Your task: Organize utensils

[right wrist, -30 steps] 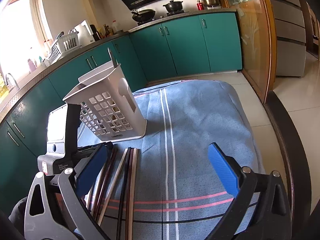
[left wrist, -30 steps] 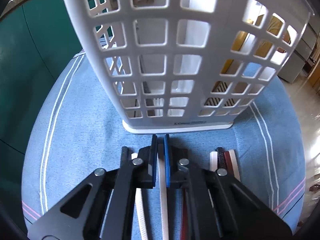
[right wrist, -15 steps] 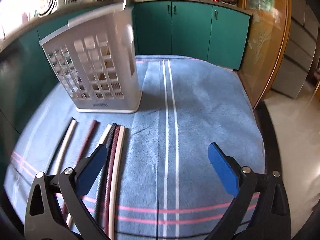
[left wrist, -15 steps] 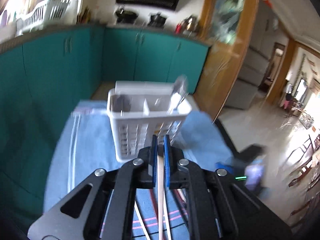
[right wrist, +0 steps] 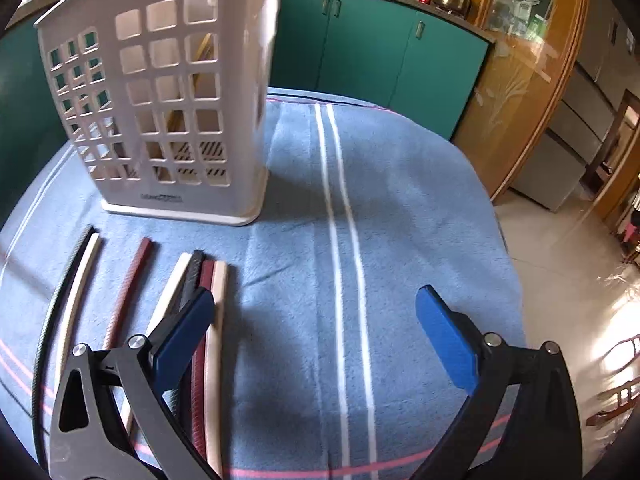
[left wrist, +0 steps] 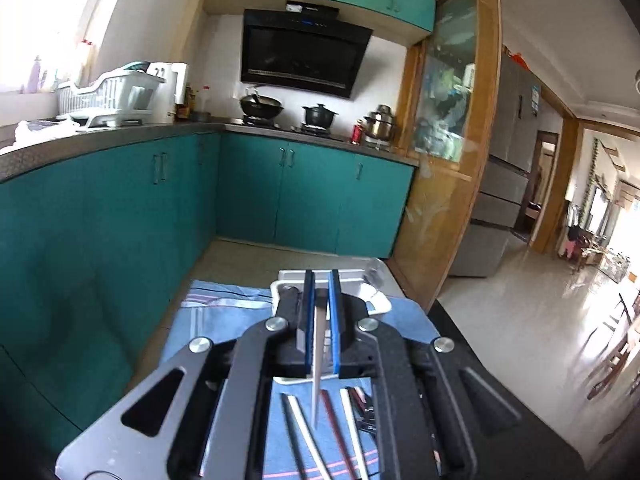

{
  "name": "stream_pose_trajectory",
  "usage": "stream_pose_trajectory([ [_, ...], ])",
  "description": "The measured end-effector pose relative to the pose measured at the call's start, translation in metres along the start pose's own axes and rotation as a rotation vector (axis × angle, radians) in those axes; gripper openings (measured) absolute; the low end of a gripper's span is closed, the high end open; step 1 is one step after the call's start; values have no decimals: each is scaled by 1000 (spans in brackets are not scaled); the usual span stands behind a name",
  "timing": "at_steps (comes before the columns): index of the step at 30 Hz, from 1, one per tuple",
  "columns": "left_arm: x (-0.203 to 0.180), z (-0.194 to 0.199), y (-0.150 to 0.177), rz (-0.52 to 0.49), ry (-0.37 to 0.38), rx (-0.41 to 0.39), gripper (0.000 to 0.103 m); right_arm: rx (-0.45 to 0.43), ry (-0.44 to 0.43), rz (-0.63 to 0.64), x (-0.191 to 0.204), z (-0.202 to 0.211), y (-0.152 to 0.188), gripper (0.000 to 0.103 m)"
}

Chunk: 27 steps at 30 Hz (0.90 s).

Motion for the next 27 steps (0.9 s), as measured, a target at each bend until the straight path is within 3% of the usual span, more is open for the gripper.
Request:
stream_pose_trajectory([
  [6, 25, 12, -7, 36, -4, -9, 6, 39, 2, 54, 16, -11, -8, 98],
  [9, 31, 15, -8, 36, 1, -3, 6, 45, 39, 46, 13, -12, -11, 98],
  [12, 33, 13, -9, 23, -21, -4, 6, 59, 20, 31, 7, -18, -15, 96],
  [14, 37, 10, -10, 32, -21, 7, 6, 69, -29, 24, 4, -22, -21, 83],
  [16, 40, 9, -10, 40, -21, 13, 6, 83, -85, 30, 5, -24, -29, 56],
  [23, 44, 5, -12, 42, -19, 34, 6, 139, -183, 21, 7, -32, -48, 26],
  [25, 44, 3, -13, 40, -17, 44, 6, 144, -195, 19, 9, -31, -51, 7],
  [27, 43, 1, -12, 36, -17, 50, 6, 148, -205, 10, 9, -31, -51, 7],
])
Point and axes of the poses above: each gripper's, at about its wrist camera, not at the fingertips, and z roughly against the way its jaws point, x to its left, y to its underside, the point moved 2 cm from there along -z, roughly the way its jaws point, and after that the axes turned 7 degrees about z, right-handed, at the moved point
